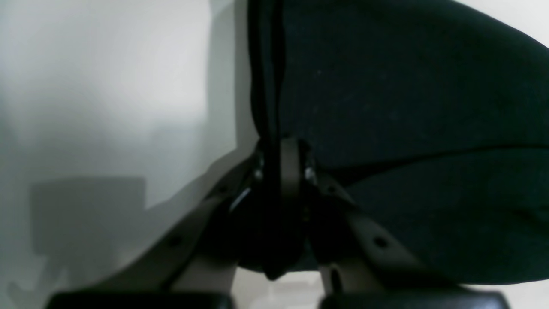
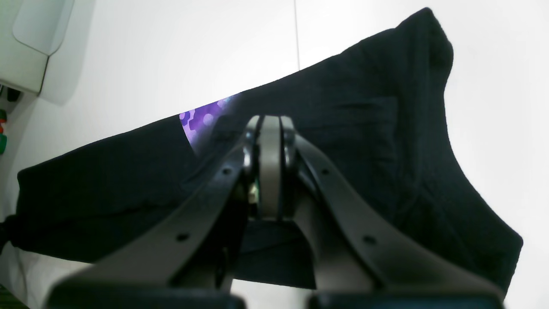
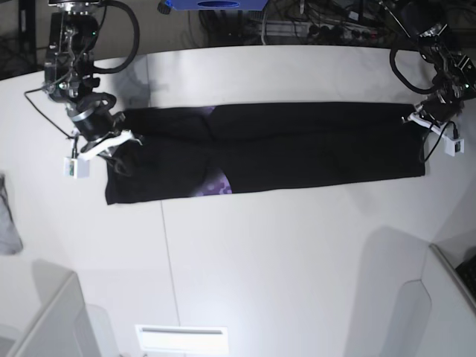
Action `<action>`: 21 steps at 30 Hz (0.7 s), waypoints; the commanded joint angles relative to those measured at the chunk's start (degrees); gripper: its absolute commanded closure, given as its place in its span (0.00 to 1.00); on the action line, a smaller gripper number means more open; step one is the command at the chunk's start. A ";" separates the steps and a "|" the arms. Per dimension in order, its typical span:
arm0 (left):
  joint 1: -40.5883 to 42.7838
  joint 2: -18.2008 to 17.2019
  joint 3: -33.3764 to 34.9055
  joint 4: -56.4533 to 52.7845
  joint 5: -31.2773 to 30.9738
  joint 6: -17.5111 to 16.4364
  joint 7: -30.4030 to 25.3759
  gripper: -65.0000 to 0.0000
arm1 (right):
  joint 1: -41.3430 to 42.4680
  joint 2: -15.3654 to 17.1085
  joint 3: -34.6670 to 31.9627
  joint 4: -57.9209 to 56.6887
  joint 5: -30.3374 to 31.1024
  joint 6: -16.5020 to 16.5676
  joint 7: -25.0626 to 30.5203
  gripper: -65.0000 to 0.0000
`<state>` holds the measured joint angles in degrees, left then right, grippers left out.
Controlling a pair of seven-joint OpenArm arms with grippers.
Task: Fold the T-shirt properly
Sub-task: 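Move the left gripper along the strip toward its middle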
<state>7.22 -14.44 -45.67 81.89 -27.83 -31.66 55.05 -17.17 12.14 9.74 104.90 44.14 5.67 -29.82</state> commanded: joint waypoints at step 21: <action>8.47 0.06 0.88 24.00 -0.87 -0.12 -0.67 1.00 | -0.28 0.56 0.15 1.16 0.56 0.79 1.47 1.00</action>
<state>15.68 -13.61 -44.75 104.71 -28.03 -31.51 55.33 -17.82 12.16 9.74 104.90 44.14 5.67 -29.65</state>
